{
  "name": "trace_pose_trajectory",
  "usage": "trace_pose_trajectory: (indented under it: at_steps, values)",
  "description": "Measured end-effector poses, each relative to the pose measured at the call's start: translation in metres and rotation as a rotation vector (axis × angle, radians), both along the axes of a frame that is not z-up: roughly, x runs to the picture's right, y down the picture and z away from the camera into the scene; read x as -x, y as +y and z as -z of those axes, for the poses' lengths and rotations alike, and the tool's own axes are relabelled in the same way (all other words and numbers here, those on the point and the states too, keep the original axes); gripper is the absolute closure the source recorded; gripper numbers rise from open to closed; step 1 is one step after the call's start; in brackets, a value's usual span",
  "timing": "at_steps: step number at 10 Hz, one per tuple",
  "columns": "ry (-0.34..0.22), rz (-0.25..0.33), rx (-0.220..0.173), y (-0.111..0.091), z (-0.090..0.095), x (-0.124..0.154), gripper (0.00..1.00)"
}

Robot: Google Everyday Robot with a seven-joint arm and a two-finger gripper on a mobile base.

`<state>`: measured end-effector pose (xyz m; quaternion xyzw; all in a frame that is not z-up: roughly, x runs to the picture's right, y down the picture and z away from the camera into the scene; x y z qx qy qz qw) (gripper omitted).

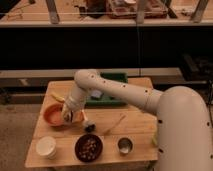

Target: Wipe red bowl with eraser

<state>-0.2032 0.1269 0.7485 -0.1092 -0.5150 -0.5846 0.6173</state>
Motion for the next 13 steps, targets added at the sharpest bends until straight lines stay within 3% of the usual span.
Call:
trace_pose_trajectory:
  at_steps: [3, 5, 8, 13]
  values:
    - [-0.023, 0.030, -0.033, -0.040, -0.014, 0.032, 0.91]
    - [-0.051, 0.065, -0.038, -0.045, -0.017, 0.059, 0.91]
    - [-0.104, 0.104, -0.043, -0.036, -0.010, 0.085, 0.91]
    - [-0.107, 0.098, -0.028, 0.007, 0.014, 0.066, 0.91]
